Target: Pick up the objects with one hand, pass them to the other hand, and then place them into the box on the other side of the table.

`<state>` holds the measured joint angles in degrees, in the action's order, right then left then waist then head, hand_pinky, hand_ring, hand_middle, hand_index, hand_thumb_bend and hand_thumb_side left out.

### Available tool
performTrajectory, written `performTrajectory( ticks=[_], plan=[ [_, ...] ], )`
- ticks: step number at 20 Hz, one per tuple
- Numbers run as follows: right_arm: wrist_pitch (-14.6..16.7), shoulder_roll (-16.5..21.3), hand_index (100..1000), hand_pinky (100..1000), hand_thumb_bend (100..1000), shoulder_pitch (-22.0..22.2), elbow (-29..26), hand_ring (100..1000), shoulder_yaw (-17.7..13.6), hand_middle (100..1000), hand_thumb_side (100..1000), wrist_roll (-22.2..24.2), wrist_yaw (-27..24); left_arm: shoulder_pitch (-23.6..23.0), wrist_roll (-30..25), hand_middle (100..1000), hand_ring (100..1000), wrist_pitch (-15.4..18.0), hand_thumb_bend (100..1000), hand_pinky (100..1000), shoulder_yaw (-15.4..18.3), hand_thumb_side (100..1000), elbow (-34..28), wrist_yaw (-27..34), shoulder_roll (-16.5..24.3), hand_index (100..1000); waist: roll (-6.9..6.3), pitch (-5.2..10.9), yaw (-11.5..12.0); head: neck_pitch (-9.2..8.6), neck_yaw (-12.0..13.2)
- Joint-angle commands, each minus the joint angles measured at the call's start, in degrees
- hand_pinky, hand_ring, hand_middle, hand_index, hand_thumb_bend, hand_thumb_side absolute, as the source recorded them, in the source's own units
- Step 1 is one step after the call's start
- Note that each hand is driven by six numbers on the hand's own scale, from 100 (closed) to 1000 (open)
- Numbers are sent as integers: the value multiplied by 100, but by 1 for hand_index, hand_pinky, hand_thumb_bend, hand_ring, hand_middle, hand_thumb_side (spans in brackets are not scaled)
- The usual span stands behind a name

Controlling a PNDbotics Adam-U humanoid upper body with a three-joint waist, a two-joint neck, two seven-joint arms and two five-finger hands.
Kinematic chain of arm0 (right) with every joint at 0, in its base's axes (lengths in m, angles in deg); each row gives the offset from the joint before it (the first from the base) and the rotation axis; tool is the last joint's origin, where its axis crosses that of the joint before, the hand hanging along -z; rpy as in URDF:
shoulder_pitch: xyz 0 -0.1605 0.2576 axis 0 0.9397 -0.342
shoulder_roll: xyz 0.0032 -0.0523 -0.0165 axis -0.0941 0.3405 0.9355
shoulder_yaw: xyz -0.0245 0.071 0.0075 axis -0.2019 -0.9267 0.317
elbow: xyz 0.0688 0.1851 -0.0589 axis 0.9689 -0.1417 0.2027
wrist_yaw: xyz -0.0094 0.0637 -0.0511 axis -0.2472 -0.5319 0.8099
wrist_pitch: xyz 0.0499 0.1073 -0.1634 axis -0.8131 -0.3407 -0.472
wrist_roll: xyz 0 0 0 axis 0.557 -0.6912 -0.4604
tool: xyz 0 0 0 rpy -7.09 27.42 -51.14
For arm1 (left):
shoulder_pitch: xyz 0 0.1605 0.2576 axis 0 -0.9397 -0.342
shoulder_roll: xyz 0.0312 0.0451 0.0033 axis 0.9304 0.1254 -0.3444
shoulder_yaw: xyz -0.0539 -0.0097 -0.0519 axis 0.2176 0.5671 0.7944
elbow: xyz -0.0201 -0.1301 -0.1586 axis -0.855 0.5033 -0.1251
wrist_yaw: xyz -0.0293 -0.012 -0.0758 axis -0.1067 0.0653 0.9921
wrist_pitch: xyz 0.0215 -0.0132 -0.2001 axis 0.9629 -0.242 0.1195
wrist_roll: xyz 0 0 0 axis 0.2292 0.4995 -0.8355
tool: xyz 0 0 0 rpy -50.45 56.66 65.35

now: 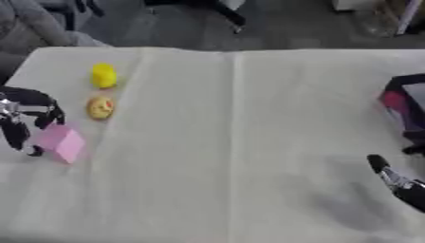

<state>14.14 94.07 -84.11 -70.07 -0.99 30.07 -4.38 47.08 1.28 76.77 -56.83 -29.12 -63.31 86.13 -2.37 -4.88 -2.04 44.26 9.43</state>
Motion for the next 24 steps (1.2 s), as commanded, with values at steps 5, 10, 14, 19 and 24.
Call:
performTrajectory(
  ticks=[5,10,14,19,24],
  plan=[
    [15,55,710,900,555,-61,-81,607,-24,681,442,14,15,-63,777,328,433,-264,391,759,394,100,-204,182,110,476,-7,34,29,-14,-20],
    [24,76,711,900,556,-68,-128,608,-20,682,441,19,15,-321,1066,294,395,-626,371,732,872,100,-813,1094,59,440,5,37,69,-14,-35],
    [96,134,714,901,552,-98,-240,609,80,679,439,79,23,-583,1614,281,377,-911,351,713,1348,100,-1594,2391,-249,423,23,44,124,-14,-79],
    [341,286,742,911,541,-185,-577,638,300,717,439,172,376,-746,2197,290,383,-1335,343,700,1511,100,-2455,3481,-1057,427,70,63,175,-14,-218],
    [813,608,781,925,523,-455,-755,696,621,770,434,35,944,-676,2284,301,391,-1765,352,690,1311,100,-2885,3917,-1906,436,131,92,209,-14,-432]
  ],
)
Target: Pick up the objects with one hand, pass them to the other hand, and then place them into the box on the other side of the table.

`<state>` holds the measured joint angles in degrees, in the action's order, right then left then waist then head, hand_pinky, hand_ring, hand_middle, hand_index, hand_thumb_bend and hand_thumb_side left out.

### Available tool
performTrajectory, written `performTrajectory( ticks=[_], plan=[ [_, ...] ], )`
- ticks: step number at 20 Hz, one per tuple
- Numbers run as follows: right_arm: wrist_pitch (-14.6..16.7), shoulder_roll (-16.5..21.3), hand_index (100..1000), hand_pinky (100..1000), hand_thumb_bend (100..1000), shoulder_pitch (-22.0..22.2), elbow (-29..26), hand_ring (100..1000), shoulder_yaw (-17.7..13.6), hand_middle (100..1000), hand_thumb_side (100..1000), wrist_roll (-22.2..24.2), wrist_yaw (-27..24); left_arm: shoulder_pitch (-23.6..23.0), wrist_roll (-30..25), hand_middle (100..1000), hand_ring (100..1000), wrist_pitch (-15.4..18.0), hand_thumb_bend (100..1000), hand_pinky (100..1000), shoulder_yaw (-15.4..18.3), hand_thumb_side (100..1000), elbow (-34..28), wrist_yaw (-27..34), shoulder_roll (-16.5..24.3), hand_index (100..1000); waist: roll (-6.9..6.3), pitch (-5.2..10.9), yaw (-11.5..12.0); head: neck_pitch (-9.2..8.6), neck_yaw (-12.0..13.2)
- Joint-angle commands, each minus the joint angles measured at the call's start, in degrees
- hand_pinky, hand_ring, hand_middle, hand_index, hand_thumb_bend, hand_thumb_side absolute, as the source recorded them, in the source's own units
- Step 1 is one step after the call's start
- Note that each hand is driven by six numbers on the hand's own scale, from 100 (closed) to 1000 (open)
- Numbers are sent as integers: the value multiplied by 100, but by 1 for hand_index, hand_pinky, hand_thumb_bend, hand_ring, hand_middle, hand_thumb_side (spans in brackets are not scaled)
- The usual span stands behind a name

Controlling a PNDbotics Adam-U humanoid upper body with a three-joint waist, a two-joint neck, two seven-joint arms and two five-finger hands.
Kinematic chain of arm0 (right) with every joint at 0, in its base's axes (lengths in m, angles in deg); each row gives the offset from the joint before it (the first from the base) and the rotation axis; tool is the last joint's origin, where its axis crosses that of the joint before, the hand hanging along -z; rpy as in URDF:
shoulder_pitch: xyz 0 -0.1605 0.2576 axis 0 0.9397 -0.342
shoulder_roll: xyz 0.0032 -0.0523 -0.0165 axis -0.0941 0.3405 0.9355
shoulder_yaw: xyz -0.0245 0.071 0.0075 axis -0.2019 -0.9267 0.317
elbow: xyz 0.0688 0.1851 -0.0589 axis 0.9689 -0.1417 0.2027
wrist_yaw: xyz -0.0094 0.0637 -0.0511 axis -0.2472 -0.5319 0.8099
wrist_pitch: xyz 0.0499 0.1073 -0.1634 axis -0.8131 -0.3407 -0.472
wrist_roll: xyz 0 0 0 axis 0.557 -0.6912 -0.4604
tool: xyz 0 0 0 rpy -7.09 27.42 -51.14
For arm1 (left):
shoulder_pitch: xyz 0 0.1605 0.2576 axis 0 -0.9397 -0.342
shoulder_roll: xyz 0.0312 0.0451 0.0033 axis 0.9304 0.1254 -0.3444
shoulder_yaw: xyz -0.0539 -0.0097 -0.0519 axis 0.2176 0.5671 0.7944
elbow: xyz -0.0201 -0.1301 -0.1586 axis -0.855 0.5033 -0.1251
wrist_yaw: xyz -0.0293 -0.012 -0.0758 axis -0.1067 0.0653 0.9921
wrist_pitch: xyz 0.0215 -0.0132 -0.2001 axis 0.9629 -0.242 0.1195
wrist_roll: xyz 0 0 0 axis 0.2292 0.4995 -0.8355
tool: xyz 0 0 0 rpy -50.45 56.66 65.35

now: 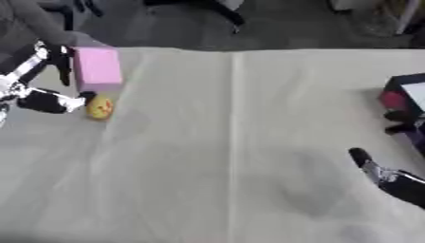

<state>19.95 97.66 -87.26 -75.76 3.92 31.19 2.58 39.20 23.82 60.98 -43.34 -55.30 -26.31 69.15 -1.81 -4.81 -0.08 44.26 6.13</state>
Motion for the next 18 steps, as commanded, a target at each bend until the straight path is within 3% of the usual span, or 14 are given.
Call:
performTrajectory(
  ticks=[1,7,12,18],
  plan=[
    [338,324,789,928,519,-221,-189,708,193,779,434,-136,350,156,8,310,399,-268,365,690,-99,119,-324,270,-365,445,84,90,20,-14,-144],
    [994,775,828,977,520,-797,-192,769,568,817,430,-551,695,462,-222,332,421,-640,383,701,-513,142,-417,344,-956,466,139,117,41,-14,-338],
    [1502,1076,882,1000,567,-1356,-192,847,825,870,470,-692,879,733,-640,345,435,-760,407,704,-918,170,-302,640,-1088,479,157,127,71,-14,-416],
    [1944,1257,919,1000,563,-1923,-192,881,1081,892,455,-626,909,1144,-1135,380,467,-942,434,714,-1458,192,-184,1222,-1105,511,169,133,125,-14,-487]
  ],
)
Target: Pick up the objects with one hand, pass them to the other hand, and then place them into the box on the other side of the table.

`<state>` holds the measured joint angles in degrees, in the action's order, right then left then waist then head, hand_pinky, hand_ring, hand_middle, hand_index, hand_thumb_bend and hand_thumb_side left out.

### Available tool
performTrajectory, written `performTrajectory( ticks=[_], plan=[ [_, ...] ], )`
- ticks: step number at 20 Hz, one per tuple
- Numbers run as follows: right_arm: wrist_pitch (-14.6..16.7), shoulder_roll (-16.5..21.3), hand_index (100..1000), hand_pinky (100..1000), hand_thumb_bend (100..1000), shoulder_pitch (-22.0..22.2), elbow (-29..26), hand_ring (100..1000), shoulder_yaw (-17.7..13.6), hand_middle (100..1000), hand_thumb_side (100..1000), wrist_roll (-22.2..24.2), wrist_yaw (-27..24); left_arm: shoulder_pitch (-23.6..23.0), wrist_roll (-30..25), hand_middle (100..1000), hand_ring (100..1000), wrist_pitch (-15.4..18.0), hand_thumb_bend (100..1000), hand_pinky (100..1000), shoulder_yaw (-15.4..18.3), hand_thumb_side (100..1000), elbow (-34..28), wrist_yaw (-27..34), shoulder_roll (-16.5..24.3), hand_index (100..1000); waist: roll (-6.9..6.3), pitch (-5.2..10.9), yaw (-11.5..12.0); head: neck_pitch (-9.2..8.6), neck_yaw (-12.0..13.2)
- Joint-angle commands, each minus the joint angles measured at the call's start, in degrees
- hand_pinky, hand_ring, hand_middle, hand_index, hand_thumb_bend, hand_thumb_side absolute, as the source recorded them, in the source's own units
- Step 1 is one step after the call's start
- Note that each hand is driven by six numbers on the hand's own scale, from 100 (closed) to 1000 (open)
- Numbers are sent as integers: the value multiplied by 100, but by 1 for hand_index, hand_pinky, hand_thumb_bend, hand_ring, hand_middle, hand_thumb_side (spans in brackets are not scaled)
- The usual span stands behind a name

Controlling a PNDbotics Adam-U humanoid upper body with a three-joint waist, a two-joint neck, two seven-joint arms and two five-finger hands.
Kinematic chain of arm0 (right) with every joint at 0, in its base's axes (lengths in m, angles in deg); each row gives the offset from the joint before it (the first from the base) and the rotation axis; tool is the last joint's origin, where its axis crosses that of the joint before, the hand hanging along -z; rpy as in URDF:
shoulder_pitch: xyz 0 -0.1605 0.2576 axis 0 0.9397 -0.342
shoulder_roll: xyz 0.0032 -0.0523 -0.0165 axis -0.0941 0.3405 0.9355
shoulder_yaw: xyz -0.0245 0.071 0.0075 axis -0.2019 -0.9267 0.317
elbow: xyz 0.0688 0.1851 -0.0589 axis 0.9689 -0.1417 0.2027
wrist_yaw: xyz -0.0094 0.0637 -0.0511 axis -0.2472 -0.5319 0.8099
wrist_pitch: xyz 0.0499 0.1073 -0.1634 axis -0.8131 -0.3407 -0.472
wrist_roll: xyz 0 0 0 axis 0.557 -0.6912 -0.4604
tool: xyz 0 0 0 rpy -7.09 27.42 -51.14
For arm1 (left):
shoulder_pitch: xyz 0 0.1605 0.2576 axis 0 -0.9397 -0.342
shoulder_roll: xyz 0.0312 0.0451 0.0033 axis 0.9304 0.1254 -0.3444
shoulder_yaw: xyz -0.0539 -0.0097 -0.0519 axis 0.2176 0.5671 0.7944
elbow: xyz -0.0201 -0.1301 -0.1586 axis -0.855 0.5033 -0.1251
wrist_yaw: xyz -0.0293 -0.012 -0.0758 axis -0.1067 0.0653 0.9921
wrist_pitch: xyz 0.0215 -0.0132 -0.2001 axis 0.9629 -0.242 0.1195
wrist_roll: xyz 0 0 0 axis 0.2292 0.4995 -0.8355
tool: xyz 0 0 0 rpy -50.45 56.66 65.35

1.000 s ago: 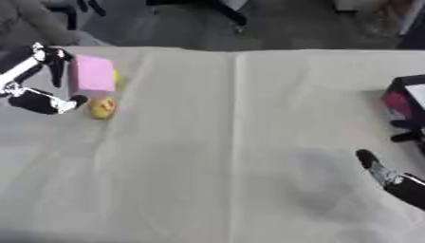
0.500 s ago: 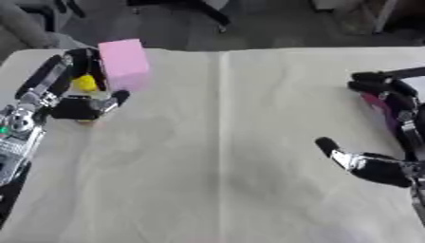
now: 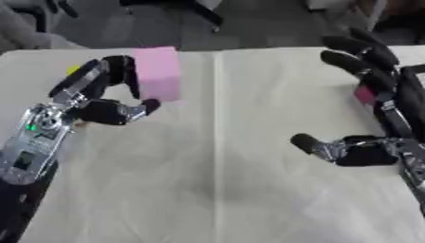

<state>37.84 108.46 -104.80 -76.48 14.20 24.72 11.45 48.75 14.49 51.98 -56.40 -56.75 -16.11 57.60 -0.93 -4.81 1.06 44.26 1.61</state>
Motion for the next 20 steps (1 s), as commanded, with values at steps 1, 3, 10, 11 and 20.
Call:
performTrajectory(
  ticks=[1,3,10,11,20],
  plan=[
    [208,195,924,1000,561,-228,-120,883,83,893,454,37,5,254,-294,386,474,-61,440,717,-224,199,-38,284,58,516,86,133,18,-14,-40],
    [318,227,929,1000,556,-332,-120,888,147,895,446,83,-30,381,-484,399,494,-109,445,721,-382,206,-40,459,76,528,96,132,29,-14,-46],
    [672,298,957,1000,530,-605,-120,903,288,899,421,239,-58,708,-1018,423,525,-337,470,728,-825,225,-71,975,133,550,132,129,55,-14,-44],
    [719,304,963,1000,525,-648,-120,909,307,902,419,255,-51,753,-1061,426,528,-372,472,729,-870,227,-80,1025,138,553,134,130,59,-14,-44],
    [1081,271,989,1000,499,-991,-120,927,503,909,404,372,20,1050,-1119,444,543,-720,498,731,-1122,240,-115,1495,27,569,137,132,89,-14,-90]
  ],
)
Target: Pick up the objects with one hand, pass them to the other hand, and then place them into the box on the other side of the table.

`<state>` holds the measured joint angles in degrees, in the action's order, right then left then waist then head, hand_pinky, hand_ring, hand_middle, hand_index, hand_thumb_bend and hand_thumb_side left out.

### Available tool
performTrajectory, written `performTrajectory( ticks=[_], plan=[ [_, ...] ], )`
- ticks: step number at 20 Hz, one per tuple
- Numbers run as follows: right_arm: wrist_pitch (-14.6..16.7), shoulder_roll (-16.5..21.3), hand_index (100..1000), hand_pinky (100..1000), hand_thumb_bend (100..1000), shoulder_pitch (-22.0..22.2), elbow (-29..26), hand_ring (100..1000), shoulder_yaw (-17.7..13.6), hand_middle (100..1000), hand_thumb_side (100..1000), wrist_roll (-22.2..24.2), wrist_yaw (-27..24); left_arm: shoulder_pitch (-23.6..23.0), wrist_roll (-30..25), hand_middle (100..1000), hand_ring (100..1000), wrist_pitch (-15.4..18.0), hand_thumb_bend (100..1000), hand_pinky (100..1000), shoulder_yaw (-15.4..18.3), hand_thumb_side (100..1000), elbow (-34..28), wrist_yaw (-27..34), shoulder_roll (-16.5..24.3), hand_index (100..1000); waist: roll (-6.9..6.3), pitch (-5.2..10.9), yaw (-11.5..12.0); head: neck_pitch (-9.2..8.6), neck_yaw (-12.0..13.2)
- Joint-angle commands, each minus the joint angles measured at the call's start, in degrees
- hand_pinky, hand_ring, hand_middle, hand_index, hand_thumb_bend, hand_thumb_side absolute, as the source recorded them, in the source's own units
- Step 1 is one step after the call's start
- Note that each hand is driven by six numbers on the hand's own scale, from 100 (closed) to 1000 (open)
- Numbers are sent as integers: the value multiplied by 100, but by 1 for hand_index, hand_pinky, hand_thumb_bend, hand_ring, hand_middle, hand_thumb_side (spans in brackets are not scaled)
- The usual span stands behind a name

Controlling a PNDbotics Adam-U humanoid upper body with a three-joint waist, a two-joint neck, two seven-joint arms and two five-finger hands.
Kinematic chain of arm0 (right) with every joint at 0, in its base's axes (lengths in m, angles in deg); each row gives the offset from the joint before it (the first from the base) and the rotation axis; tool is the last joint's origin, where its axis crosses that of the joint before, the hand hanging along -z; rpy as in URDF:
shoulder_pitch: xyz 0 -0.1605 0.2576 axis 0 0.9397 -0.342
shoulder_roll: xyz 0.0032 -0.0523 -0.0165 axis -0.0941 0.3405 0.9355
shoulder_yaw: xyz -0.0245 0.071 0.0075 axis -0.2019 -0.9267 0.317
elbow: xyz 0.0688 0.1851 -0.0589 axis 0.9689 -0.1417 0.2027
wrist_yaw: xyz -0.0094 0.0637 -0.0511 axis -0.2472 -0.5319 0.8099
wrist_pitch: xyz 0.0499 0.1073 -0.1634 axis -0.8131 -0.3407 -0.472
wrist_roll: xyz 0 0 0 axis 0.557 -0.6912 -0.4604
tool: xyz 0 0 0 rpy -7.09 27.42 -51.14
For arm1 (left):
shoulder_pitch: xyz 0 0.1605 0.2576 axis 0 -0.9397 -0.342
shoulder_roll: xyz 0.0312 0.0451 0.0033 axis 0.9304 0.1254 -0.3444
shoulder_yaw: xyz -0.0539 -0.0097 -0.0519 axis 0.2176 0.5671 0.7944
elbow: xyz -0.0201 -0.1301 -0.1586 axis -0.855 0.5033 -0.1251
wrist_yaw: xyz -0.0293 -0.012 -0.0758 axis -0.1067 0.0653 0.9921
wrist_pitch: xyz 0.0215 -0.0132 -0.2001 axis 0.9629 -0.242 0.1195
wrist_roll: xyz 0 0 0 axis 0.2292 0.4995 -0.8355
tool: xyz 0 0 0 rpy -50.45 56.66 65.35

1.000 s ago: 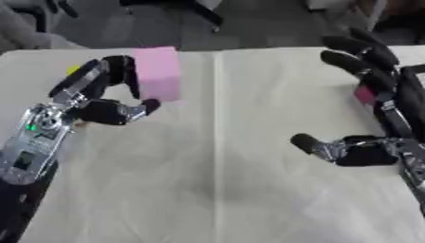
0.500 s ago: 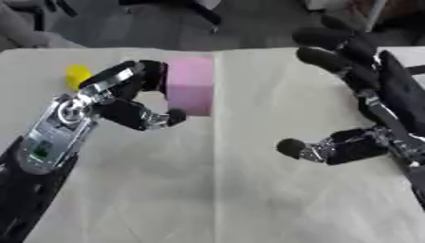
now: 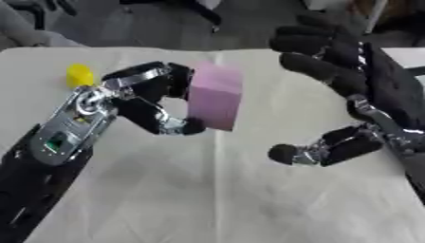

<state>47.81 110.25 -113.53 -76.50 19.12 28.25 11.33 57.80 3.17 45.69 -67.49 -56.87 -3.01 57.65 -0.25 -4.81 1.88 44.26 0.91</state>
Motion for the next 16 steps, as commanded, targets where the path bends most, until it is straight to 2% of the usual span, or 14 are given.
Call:
performTrajectory(
  ticks=[1,8,16],
  plan=[
    [106,80,990,1000,498,-139,-117,928,30,910,403,34,31,170,12,446,545,-123,497,732,-36,240,-117,275,3,571,68,131,10,-14,-26],
    [164,37,987,1000,480,-189,-117,915,106,904,391,95,8,351,-69,456,552,-306,495,735,-185,244,-352,770,-148,581,70,123,23,-14,-68],
    [193,15,986,1000,458,-202,-117,897,131,895,373,107,28,417,-110,461,555,-453,497,735,-258,243,-559,1091,-118,585,58,116,18,-14,-101]
  ],
)
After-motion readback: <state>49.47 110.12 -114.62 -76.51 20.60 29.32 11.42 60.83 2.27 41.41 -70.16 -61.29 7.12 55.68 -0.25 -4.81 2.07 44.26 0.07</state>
